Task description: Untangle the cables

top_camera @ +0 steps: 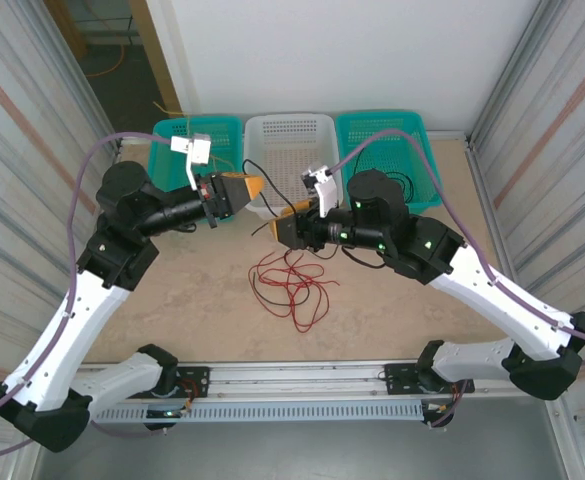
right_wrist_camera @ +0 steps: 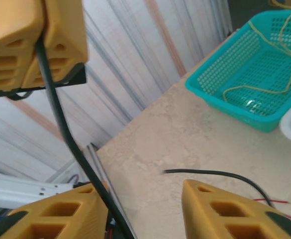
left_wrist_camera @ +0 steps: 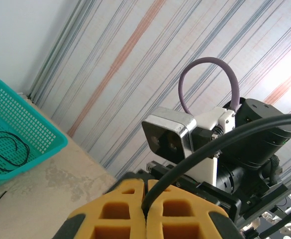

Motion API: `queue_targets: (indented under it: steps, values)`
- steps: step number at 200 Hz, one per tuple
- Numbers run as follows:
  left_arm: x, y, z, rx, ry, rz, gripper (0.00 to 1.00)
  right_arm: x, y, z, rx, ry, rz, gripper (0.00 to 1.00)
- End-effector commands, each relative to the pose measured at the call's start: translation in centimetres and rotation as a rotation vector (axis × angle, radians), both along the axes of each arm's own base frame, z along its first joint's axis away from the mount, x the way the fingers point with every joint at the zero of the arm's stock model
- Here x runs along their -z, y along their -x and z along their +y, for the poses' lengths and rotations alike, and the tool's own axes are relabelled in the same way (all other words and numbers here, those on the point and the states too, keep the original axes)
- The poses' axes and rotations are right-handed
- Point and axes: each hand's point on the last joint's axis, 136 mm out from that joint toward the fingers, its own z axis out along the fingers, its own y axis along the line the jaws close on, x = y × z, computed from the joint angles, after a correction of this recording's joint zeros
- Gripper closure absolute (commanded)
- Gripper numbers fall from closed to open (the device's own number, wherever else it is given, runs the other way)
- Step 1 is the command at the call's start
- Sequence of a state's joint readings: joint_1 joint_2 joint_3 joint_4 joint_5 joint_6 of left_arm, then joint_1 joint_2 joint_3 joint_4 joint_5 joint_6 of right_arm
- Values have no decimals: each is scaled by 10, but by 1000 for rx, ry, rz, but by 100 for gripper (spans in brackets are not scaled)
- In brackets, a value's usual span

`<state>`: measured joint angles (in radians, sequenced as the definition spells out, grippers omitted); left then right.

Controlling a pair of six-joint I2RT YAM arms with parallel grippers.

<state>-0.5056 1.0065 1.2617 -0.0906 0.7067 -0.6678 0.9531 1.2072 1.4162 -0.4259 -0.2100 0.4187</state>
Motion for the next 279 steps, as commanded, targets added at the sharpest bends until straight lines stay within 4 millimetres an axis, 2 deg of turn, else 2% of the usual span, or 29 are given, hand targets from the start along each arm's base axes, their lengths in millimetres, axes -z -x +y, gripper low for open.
queue_targets:
  steps: [1, 47, 80, 89, 97, 112, 124, 137, 150, 166, 200, 221, 238, 244, 262, 279]
  values:
    - [-6, 1, 0, 11, 21, -26, 100, -18, 4, 6, -26, -26, -49, 70]
    - [7, -12, 9, -74, -13, 0, 100, -24, 1, -1, 8, -22, -81, 87]
    - [31, -41, 27, -225, -73, 95, 100, -23, -2, -3, 26, -13, -87, 99]
    - [40, -49, 31, -259, -90, 128, 85, -22, -5, -4, 39, -6, -88, 100]
    - [48, -54, 35, -281, -100, 154, 65, -21, -7, -5, 51, 2, -88, 100]
    - [57, -59, 39, -307, -112, 175, 39, -19, -14, -9, 98, 20, -91, 100]
    - [66, -62, 43, -338, -133, 184, 26, -16, -22, -16, 144, 43, -94, 100]
    - [82, -66, 50, -386, -193, 207, 20, -14, -32, -25, 186, 56, -87, 100]
    - [105, -74, 61, -461, -276, 259, 18, -9, -52, -42, 258, 79, -64, 100]
    - [130, -78, 69, -507, -340, 313, 21, 6, -89, -72, 379, 112, 28, 100]
    - [169, -77, 67, -489, -380, 403, 30, 41, -168, -141, 573, 125, 226, 100]
    - [192, -76, 68, -498, -401, 466, 35, 62, -214, -183, 704, 181, 306, 100]
    - [212, -73, 73, -518, -420, 532, 37, 91, -247, -216, 801, 258, 422, 100]
    - [219, -72, 72, -518, -425, 553, 37, 92, -260, -226, 828, 265, 449, 100]
    - [238, -65, 70, -502, -438, 610, 38, 126, -289, -248, 864, 318, 564, 100]
    - [254, -57, 65, -492, -488, 629, 38, 151, -309, -260, 874, 363, 635, 100]
